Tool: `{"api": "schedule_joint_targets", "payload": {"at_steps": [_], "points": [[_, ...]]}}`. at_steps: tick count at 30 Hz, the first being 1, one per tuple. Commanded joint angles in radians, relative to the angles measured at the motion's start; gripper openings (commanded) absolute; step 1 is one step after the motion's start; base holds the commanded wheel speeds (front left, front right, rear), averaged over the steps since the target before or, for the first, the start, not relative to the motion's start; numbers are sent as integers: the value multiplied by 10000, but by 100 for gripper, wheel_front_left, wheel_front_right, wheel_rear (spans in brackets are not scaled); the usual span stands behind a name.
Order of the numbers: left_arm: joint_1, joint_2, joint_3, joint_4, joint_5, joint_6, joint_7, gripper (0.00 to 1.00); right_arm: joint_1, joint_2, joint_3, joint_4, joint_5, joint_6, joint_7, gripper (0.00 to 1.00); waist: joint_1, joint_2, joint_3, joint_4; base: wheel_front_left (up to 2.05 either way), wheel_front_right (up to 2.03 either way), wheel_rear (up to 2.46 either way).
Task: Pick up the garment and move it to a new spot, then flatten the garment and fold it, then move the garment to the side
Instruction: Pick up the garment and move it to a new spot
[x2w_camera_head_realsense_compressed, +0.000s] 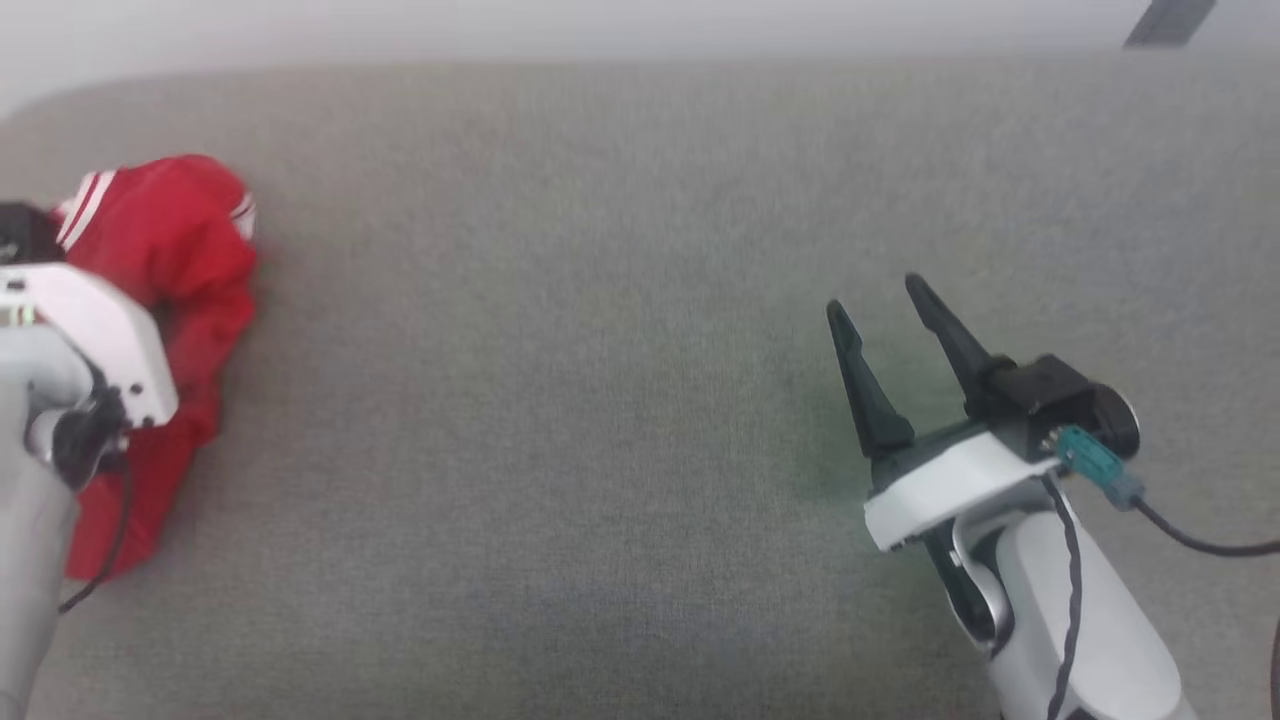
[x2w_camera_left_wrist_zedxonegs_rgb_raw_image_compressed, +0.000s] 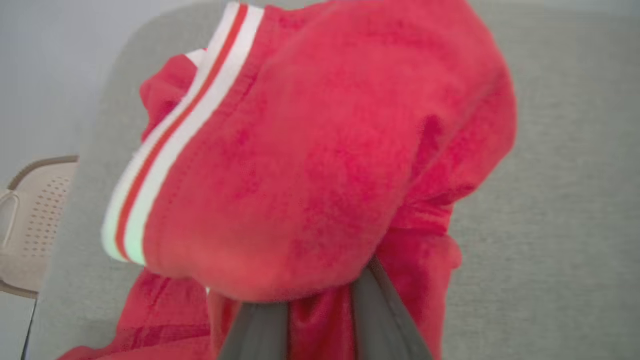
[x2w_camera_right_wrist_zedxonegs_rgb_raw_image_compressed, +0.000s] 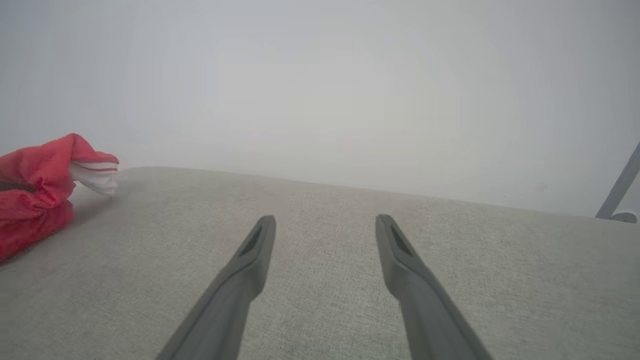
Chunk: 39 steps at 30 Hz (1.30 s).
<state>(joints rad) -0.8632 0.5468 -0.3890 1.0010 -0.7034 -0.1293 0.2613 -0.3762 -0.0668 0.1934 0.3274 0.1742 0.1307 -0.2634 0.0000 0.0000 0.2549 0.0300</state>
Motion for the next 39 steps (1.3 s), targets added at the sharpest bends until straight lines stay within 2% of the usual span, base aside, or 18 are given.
{"api": "schedule_joint_targets", "payload": {"at_steps": [1, 9, 15, 19, 23, 28, 31, 33, 39], "points": [[-36, -32, -45, -105, -144, -15, -79, 0, 108, 19, -24, -3, 35, 1, -15, 100, 0, 0, -495, 17, 0, 0, 0], [361, -98, -1227, -3137, -1536, -16, 644, 0, 732, 121, -571, -174, 247, 1, -13, 100, 0, 0, -970, -821, 0, 0, 0], [510, -255, -2207, -5680, -2730, -16, 1696, 0, 836, 168, -771, -451, 595, 1, -13, 100, 0, 0, -496, -2013, 0, 0, 0], [74, -567, -2941, -6461, -2725, -16, 2168, 0, 705, 169, -728, -646, 1113, 1, -13, 100, 0, 0, 15, -2934, 0, 0, 0], [-423, -969, -3717, -6373, -2664, -16, 2543, 0, 600, 167, -722, -840, 1607, 1, -13, 100, 0, 0, 541, -3881, 0, 0, 0], [-908, -1371, -4640, -5536, -2743, -16, 2705, 0, 576, 174, -717, -924, 2131, 1, -13, 100, 0, 0, 1058, -4903, 0, 0, 0], [-1146, -1268, -5114, -4818, -2648, -16, 2751, 0, 625, 170, -682, -961, 2401, 1, -13, 100, 0, 0, 1263, -5383, 0, 0, 0], [-1356, -993, -5834, -4158, -2389, -8, 2919, 0, 690, 175, -666, -1015, 2595, 1, -13, 100, 0, 0, 1422, -5731, 0, 0, 0], [-1292, -527, -7148, -3098, -2572, 47, 3618, 0, 718, 171, -588, -1116, 2879, 1, -13, 100, 0, 0, 1626, -6029, 0, 0, 0]]}}
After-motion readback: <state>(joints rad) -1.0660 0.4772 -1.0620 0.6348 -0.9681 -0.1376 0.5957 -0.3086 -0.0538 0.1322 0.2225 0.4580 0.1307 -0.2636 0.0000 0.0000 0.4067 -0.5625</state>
